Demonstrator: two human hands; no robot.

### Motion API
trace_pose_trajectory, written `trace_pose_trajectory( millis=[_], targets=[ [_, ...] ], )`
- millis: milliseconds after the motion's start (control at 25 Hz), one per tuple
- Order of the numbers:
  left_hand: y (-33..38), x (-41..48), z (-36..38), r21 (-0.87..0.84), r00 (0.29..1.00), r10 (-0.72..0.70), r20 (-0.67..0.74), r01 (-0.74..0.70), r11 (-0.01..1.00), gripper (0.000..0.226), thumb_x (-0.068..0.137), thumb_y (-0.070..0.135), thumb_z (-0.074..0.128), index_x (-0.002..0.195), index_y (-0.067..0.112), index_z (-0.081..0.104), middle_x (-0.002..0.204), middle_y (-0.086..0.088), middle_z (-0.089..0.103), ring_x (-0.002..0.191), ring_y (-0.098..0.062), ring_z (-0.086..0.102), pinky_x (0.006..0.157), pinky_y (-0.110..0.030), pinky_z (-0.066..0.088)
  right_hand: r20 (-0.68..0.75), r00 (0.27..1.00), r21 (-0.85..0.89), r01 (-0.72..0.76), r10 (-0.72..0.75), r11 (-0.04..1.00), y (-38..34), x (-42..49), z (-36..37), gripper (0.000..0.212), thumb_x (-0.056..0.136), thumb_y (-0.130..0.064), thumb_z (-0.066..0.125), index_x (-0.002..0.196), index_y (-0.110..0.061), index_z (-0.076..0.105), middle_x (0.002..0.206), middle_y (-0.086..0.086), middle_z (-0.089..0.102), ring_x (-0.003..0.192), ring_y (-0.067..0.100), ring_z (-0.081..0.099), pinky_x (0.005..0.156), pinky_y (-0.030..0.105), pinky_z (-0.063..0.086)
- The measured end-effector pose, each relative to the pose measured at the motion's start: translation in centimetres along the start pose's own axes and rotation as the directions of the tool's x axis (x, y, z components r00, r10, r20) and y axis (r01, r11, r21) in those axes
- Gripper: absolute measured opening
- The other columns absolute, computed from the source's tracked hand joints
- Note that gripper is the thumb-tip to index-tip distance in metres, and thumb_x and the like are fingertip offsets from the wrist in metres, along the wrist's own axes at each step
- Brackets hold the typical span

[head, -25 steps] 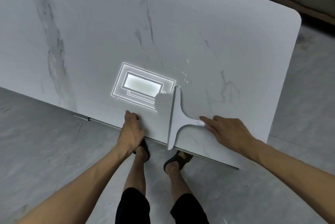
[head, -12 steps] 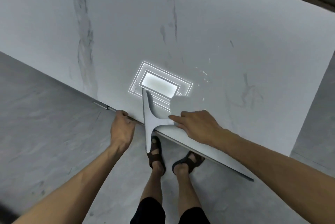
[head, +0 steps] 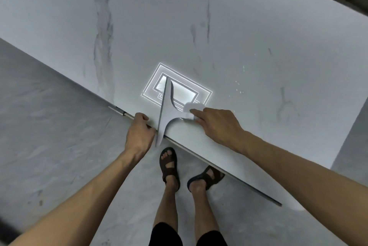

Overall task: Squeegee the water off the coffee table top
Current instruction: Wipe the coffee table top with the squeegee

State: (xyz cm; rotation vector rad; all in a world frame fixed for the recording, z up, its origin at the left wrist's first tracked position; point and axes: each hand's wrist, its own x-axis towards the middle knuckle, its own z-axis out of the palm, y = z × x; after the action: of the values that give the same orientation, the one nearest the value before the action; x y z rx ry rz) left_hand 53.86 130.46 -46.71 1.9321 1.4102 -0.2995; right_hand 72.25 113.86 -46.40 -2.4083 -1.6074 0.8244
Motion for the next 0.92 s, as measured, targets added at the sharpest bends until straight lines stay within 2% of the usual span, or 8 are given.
trace_pose_trajectory(
  millis=[160, 320, 440, 480, 560, 680, 800, 920],
  targets=[
    [2.9, -1.2, 2.8, 0.028, 0.977, 0.114, 0.18, -0.121, 0.992, 0.033, 0.078, 0.007, 0.057, 0.106, 0.018, 0.043, 0.1, -0.002, 0.053, 0.077, -0.017, 0.052, 0.056, -0.025, 0.034, -0.029, 0.981, -0.029, -0.192, 0.191, 0.981, 6.5, -8.6, -1.5, 0.039, 0.101, -0.043, 0.029, 0.138, -0.041, 0.044, 0.087, -0.01, 0.06, 0.077, 0.019, 0.061, 0.058, 0.029, 0.041],
    [5.5, -2.1, 5.9, 0.098, 0.924, 0.21, 0.319, -0.252, 0.963, 0.034, 0.076, 0.003, 0.057, 0.109, 0.009, 0.049, 0.113, -0.008, 0.042, 0.096, -0.026, 0.05, 0.074, -0.03, 0.041, -0.017, 0.935, -0.042, -0.354, 0.353, 0.934, 10.5, -16.0, -2.6, 0.044, 0.098, -0.048, 0.022, 0.138, -0.045, 0.041, 0.085, -0.013, 0.058, 0.078, 0.015, 0.061, 0.06, 0.031, 0.045],
    [6.6, -2.6, 7.5, 0.177, 0.9, 0.204, 0.385, -0.289, 0.941, 0.036, 0.077, 0.006, 0.057, 0.112, 0.006, 0.05, 0.124, -0.013, 0.035, 0.105, -0.031, 0.047, 0.084, -0.036, 0.046, -0.029, 0.917, -0.043, -0.399, 0.398, 0.916, 11.1, -19.3, -3.1, 0.05, 0.096, -0.054, 0.014, 0.138, -0.048, 0.039, 0.082, -0.014, 0.056, 0.076, 0.014, 0.061, 0.057, 0.03, 0.042],
    [6.7, -2.8, 7.7, 0.189, 0.899, 0.202, 0.388, -0.292, 0.938, 0.035, 0.077, 0.005, 0.056, 0.111, 0.006, 0.049, 0.126, -0.014, 0.035, 0.106, -0.032, 0.047, 0.084, -0.037, 0.046, -0.036, 0.923, -0.022, -0.385, 0.384, 0.923, 10.6, -19.7, -2.9, 0.051, 0.095, -0.055, 0.013, 0.138, -0.048, 0.039, 0.081, -0.015, 0.056, 0.075, 0.014, 0.061, 0.056, 0.029, 0.042],
    [6.6, -3.0, 7.4, 0.162, 0.92, 0.198, 0.338, -0.264, 0.951, 0.029, 0.077, 0.003, 0.052, 0.106, 0.009, 0.048, 0.116, -0.01, 0.044, 0.094, -0.03, 0.052, 0.07, -0.034, 0.044, -0.031, 0.949, 0.017, -0.315, 0.315, 0.949, 8.8, -19.1, -2.0, 0.049, 0.097, -0.053, 0.016, 0.138, -0.046, 0.041, 0.084, -0.014, 0.059, 0.073, 0.013, 0.062, 0.054, 0.028, 0.042],
    [6.4, -3.3, 6.3, 0.057, 0.963, 0.126, 0.236, -0.144, 0.988, 0.028, 0.077, 0.005, 0.046, 0.101, 0.018, 0.044, 0.084, 0.003, 0.054, 0.07, -0.024, 0.056, 0.05, -0.028, 0.035, -0.059, 0.992, 0.0, -0.112, 0.112, 0.994, 5.2, -16.1, 0.5, 0.035, 0.098, -0.038, 0.047, 0.133, -0.039, 0.05, 0.082, -0.009, 0.061, 0.065, 0.016, 0.062, 0.047, 0.028, 0.042],
    [6.0, -3.7, 5.5, 0.002, 0.959, 0.155, 0.239, -0.16, 0.987, 0.025, 0.074, 0.017, 0.046, 0.099, 0.02, 0.045, 0.081, 0.005, 0.057, 0.066, -0.015, 0.055, 0.05, -0.027, 0.035, -0.068, 0.997, 0.015, 0.04, -0.039, 0.999, 3.1, -13.6, 2.4, 0.037, 0.091, -0.028, 0.064, 0.128, -0.03, 0.059, 0.073, -0.005, 0.06, 0.052, 0.018, 0.057, 0.04, 0.026, 0.041],
    [5.9, -4.1, 5.6, 0.049, 0.946, 0.165, 0.278, -0.185, 0.982, 0.029, 0.075, 0.006, 0.049, 0.101, 0.018, 0.043, 0.084, 0.002, 0.054, 0.066, -0.014, 0.052, 0.05, -0.028, 0.033, -0.061, 0.995, -0.038, 0.075, -0.077, 0.996, 4.7, -13.6, 2.8, 0.036, 0.091, -0.027, 0.064, 0.127, -0.029, 0.061, 0.073, -0.003, 0.061, 0.051, 0.021, 0.057, 0.04, 0.026, 0.039]
  ],
)
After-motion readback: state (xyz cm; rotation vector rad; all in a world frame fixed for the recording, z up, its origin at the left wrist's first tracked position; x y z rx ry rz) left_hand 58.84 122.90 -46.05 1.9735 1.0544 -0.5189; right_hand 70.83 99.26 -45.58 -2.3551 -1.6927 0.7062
